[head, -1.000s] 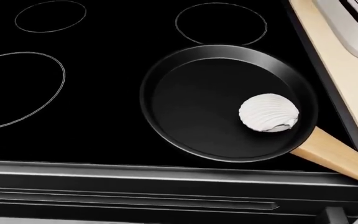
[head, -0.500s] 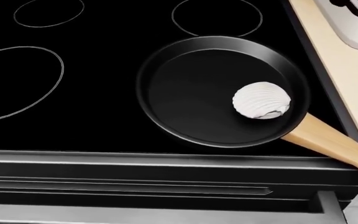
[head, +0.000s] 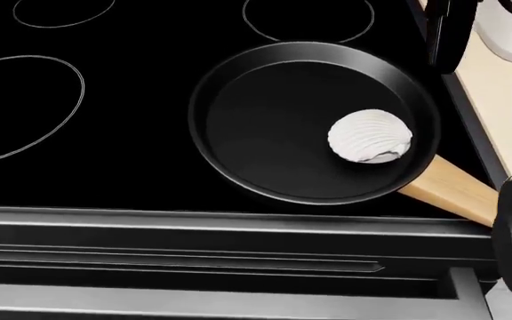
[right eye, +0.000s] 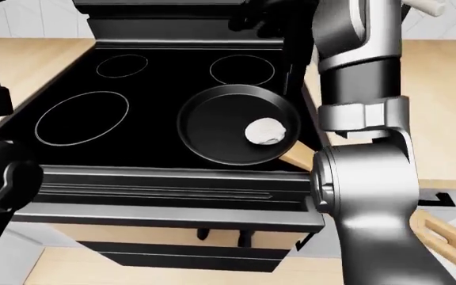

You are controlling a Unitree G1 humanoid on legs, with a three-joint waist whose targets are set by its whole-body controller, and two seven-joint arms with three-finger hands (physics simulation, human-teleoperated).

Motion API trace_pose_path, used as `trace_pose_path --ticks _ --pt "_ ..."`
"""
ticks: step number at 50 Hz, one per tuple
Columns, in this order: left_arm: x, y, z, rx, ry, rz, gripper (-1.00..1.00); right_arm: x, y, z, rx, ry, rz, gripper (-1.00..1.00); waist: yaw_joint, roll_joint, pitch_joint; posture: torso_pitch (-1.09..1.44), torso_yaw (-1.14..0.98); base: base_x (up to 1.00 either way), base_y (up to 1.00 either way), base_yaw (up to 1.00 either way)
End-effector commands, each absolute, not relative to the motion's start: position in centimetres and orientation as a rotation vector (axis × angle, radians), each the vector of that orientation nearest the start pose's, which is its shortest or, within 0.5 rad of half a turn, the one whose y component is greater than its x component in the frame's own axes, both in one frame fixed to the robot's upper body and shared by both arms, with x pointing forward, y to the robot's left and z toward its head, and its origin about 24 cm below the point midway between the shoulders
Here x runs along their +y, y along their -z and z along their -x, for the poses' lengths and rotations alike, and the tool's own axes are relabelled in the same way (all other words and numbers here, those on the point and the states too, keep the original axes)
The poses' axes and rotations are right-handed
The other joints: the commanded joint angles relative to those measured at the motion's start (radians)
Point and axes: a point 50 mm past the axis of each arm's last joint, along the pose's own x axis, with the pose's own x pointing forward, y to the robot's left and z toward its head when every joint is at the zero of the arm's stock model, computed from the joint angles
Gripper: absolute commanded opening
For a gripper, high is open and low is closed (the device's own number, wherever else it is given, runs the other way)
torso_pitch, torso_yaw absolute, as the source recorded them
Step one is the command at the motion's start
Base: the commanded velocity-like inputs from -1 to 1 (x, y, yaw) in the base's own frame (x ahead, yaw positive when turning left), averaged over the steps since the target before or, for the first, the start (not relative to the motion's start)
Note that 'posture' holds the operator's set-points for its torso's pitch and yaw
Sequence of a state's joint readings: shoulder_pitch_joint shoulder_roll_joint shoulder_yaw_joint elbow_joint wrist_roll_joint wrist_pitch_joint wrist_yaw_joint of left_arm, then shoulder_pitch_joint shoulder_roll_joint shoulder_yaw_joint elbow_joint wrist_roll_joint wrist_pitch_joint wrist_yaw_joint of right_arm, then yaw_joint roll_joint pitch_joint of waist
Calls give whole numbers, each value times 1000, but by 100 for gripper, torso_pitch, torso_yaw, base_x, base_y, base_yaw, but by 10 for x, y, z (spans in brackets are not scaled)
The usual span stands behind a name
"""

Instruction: Pick the scallop from the pan and place it on the plate.

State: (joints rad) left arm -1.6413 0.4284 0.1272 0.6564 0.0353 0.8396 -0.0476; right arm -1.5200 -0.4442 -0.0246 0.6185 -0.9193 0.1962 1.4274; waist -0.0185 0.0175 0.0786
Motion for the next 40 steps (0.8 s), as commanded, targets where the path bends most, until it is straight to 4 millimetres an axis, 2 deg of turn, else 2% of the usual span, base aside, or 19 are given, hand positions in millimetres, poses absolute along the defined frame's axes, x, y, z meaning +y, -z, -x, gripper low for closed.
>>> trace_pose_path --ticks 1,8,18,40 --pt "169 -438 -360 -271 -110 -176 100 -143 -395 -350 137 -622 1306 100 -1 -1 -36 0 0 0 0 0" --pt "169 -440 -359 -273 -110 -177 100 -131 -379 -347 155 -660 1288 100 -3 0 -39 0 0 0 0 0" --pt "169 -439 -360 -271 -108 -177 100 -133 -360 -338 190 -667 1285 100 -3 1 -40 0 0 0 0 0" --pt "167 -439 -359 -272 -106 -182 100 -129 -339 -325 257 -699 1270 100 -6 0 -38 0 0 0 0 0"
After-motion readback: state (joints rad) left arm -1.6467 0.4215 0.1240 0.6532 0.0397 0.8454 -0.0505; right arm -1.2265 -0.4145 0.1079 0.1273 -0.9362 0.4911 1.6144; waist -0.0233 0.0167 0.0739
